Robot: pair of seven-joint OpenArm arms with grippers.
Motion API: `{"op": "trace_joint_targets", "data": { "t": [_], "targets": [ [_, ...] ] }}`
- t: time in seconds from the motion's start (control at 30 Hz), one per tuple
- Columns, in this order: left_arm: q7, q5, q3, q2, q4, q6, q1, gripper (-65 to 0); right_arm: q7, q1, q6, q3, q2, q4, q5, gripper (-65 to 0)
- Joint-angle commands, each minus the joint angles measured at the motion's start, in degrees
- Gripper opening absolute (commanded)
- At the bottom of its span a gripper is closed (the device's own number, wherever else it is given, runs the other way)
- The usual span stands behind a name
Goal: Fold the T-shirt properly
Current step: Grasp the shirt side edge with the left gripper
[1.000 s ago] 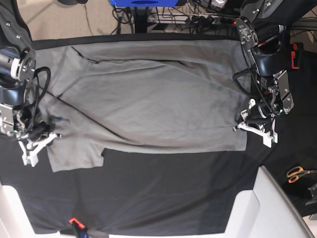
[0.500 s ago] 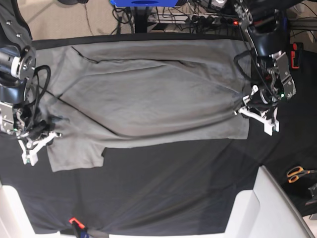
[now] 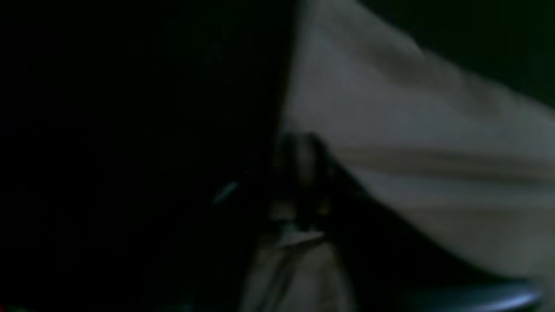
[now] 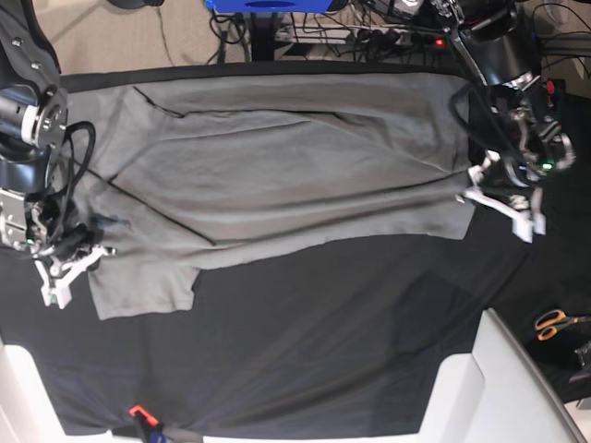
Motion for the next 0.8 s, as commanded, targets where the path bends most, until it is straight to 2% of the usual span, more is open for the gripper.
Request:
{"op": "trace_joint_targets", "data": {
  "t": [0.0, 0.1, 0.2, 0.4, 0.47, 0.63, 0.77],
  "targets": [
    [-0.3, -0.3, -0.4, -0.6, 2.4, -0.2, -0.9, -33.4, -0.2, 1.3, 0.0, 0.0, 0.6, 0.7, 0.0, -65.0],
    [-0.3, -0.3, -0.7, -0.7, 3.4, -0.2, -1.5, -17.1, -0.2, 1.3, 0.0, 0.0, 0.6, 0.7, 0.0, -65.0],
    [-0.8, 0.1, -0.6, -0.8, 2.2, -0.2, -3.3, -8.2, -0.2, 1.3, 0.0, -0.1, 0.6, 0.7, 0.0, -65.0],
    [-1.2, 0.3, -0.5, -2.6, -10.4, -0.3, -10.9, -8.1, -0.2, 1.3, 0.0, -0.2, 0.6, 0.7, 0.0, -65.0],
    [-3.3, 0.3, 0.2, -2.8, -14.2, -0.4, -12.7, -8.1, -0.2, 1.3, 0.0, -0.2, 0.6, 0.7, 0.0, -65.0],
    [-8.8, -0.2, 7.3, -3.8, -22.6, -0.4, -14.3, -8.1, -0.2, 1.3, 0.1, -0.2, 0.6, 0.7, 0.0, -65.0],
    [-11.8, -0.3, 7.9, -3.7, -28.1, -0.4, -15.1, -8.1, -0.2, 1.3, 0.1, -0.2, 0.7, 0.7, 0.0, -65.0]
  ]
}}
